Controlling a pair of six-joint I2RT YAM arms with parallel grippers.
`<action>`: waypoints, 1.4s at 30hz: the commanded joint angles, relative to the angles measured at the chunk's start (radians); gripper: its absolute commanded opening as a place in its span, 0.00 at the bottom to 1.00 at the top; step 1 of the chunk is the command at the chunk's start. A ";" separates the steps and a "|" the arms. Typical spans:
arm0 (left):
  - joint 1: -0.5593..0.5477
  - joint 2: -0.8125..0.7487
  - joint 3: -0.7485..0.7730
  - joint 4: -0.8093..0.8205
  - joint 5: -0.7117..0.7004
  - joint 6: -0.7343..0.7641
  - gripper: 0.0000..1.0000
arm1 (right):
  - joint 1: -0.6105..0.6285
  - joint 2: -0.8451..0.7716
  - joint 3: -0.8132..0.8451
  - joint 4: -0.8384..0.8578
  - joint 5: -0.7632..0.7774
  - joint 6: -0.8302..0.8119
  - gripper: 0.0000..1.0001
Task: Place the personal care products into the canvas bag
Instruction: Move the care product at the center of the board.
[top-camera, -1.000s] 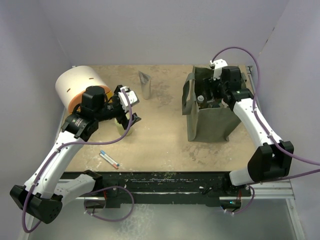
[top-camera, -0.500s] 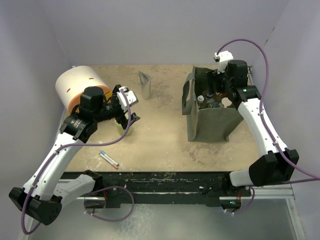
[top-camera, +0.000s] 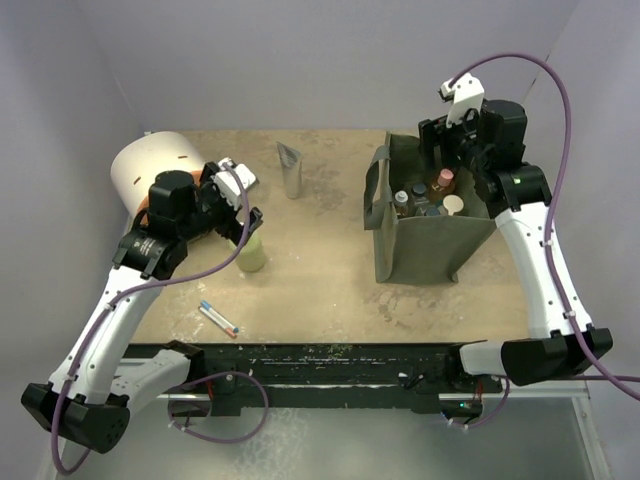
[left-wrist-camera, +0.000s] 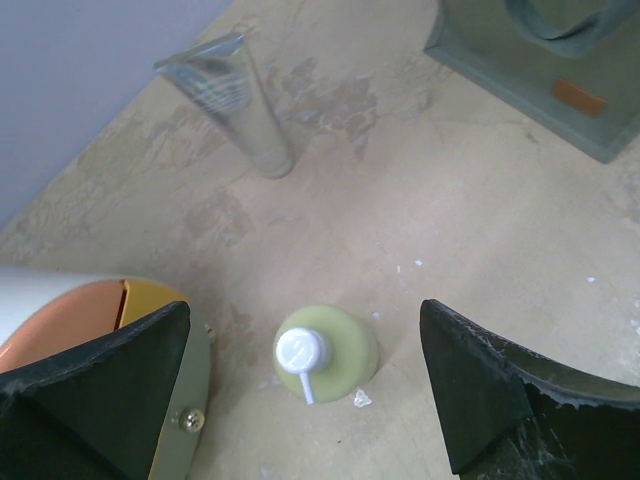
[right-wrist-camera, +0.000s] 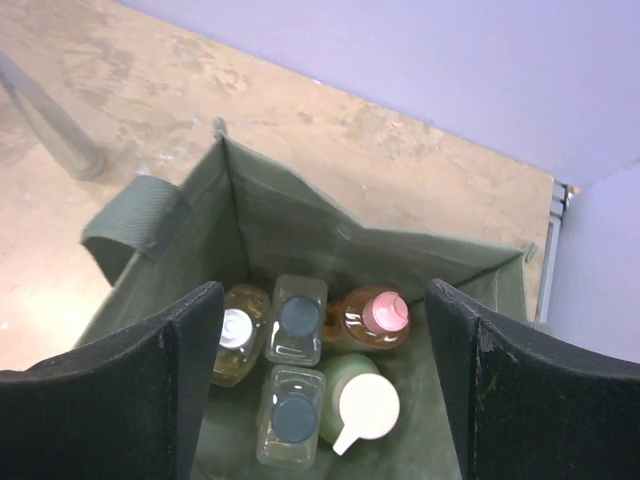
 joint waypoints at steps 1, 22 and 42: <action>0.047 0.039 0.024 -0.022 -0.116 -0.070 0.99 | 0.021 -0.031 0.075 -0.023 -0.093 -0.037 0.82; 0.027 0.428 0.124 -0.221 -0.129 -0.028 0.50 | 0.085 -0.064 0.053 -0.068 -0.096 -0.067 0.82; -0.367 0.489 0.193 -0.198 0.028 0.170 0.13 | 0.088 -0.111 0.027 -0.086 -0.402 -0.153 0.82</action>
